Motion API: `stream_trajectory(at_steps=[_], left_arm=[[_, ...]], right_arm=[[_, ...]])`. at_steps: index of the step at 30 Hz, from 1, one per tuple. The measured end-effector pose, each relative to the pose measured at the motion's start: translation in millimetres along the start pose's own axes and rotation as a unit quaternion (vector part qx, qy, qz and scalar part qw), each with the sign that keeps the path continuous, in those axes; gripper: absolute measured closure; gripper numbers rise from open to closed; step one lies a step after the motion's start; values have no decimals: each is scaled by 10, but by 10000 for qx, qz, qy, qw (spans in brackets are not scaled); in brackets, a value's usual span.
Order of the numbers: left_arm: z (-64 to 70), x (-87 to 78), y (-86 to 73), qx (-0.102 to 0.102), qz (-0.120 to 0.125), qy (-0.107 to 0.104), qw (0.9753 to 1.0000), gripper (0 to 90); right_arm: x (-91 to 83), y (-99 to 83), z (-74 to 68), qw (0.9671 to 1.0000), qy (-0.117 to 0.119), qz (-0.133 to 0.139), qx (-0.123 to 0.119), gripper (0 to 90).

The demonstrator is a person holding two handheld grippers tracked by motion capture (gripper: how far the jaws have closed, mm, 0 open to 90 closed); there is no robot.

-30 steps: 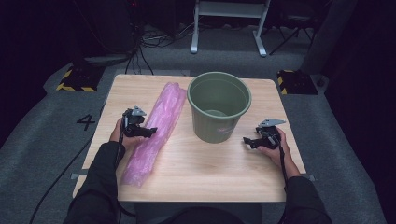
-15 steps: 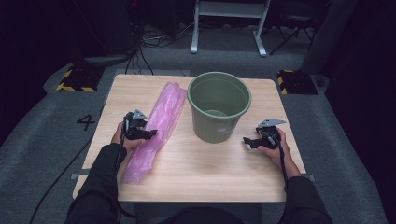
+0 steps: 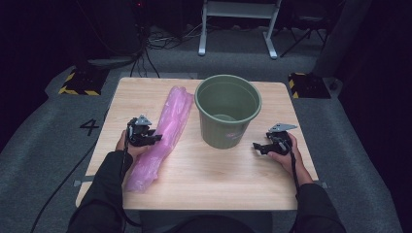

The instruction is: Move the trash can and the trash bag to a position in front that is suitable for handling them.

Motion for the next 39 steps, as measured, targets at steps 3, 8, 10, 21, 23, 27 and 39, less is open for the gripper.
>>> stream_trajectory(at_steps=[3,8,10,21,23,27,39], left_arm=[[21,4,49,-65,63,-76,9999,340],[38,-14,222,51,415,176,9990,292],[38,40,239,16,328,154,9993,280],[-42,207,173,11,-83,411,9991,313],[-56,207,165,-63,-59,412,9991,336],[-64,171,149,-87,-30,408,9991,462],[-2,82,98,264,-68,253,9993,826]], right_arm=[[0,0,0,10000,-1,0,0,173],[0,1,1,10000,2,0,-3,172],[1,1,1,10000,7,0,-1,172],[0,0,1,10000,2,-1,-3,172],[0,0,1,10000,2,0,-4,172],[0,0,1,10000,2,1,-5,172],[1,1,1,10000,6,1,-6,172]])
Point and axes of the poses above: each handheld gripper's, and its own axes: x roughly forward along the jaws, y roughly out of its top, z roughly to its right, the point moved 5 cm from there along x, roughly forward along the jaws, and after that the axes turned 8 degrees about y, right-handed, at the moved point
